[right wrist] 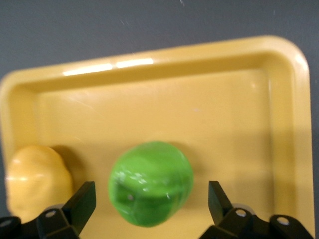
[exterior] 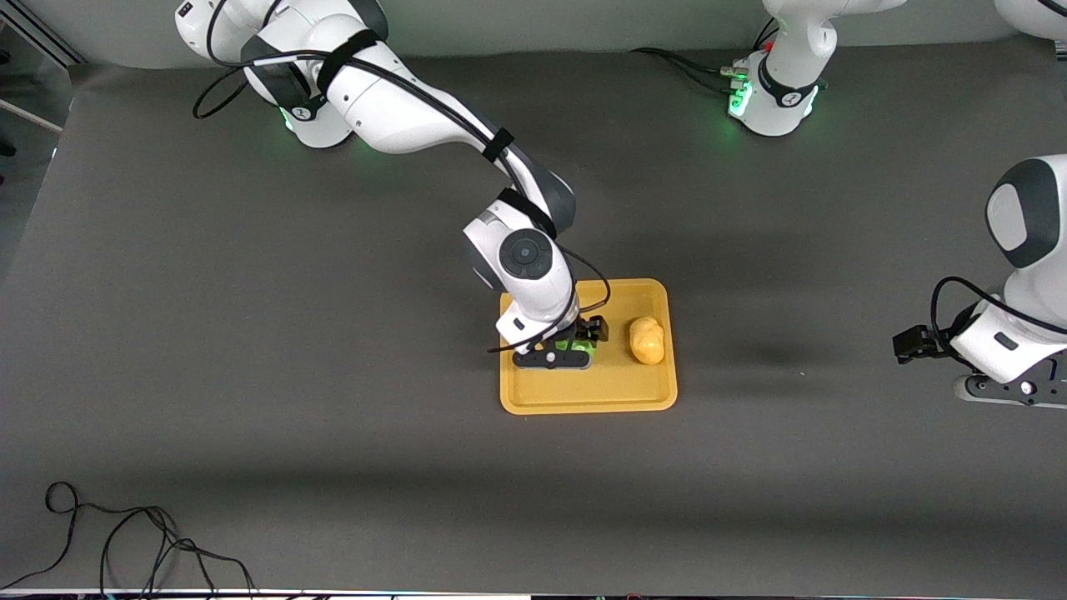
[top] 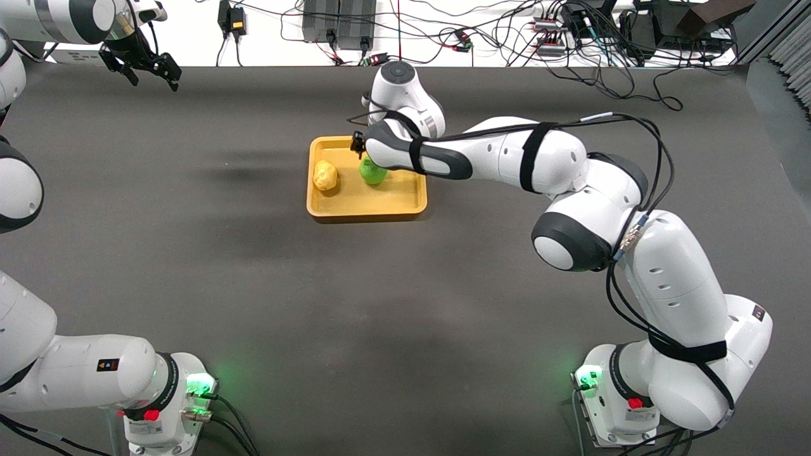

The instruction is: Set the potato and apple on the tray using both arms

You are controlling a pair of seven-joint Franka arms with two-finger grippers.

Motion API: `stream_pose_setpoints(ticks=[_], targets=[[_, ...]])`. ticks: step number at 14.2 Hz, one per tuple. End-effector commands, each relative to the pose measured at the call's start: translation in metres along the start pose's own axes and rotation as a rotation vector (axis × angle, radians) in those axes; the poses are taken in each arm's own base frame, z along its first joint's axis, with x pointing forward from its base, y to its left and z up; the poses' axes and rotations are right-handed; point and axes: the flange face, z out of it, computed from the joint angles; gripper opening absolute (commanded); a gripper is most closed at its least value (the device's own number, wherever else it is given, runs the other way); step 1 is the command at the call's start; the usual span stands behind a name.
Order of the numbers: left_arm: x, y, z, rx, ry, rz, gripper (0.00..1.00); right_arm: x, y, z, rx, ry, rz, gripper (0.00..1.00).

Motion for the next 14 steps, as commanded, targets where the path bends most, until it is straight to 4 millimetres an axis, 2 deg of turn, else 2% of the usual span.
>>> stream_pose_setpoints(ticks=[1, 2, 3, 6, 7, 9, 10, 13, 14], targets=[[-0.017, 0.000, -0.027, -0.014, 0.017, 0.006, 1.00, 0.026, 0.021, -0.081, -0.001, 0.032, 0.040, 1.00], [-0.025, -0.001, -0.045, -0.014, 0.015, 0.002, 1.00, 0.036, 0.036, -0.105, 0.001, 0.043, 0.060, 1.00], [-0.033, -0.005, -0.059, -0.017, 0.006, -0.006, 1.00, 0.050, 0.059, -0.131, -0.002, 0.055, 0.074, 1.00], [-0.051, -0.005, -0.094, -0.053, 0.002, -0.028, 1.00, 0.080, 0.139, -0.206, -0.038, 0.034, 0.064, 1.00], [-0.054, -0.005, -0.099, -0.053, 0.000, -0.028, 1.00, 0.091, 0.169, -0.234, -0.056, 0.018, 0.068, 1.00], [-0.055, -0.005, -0.102, -0.052, 0.003, -0.028, 1.00, 0.099, 0.223, -0.275, -0.097, -0.073, -0.074, 1.00], [-0.055, -0.005, -0.102, -0.052, 0.003, -0.028, 1.00, 0.106, 0.253, -0.297, -0.103, -0.087, -0.071, 1.00], [-0.054, -0.004, -0.101, -0.053, 0.000, -0.027, 1.00, 0.108, 0.302, -0.360, -0.109, -0.059, 0.007, 1.00], [-0.054, -0.004, -0.100, -0.053, 0.000, -0.027, 1.00, 0.102, 0.319, -0.381, -0.127, -0.075, 0.043, 1.00]])
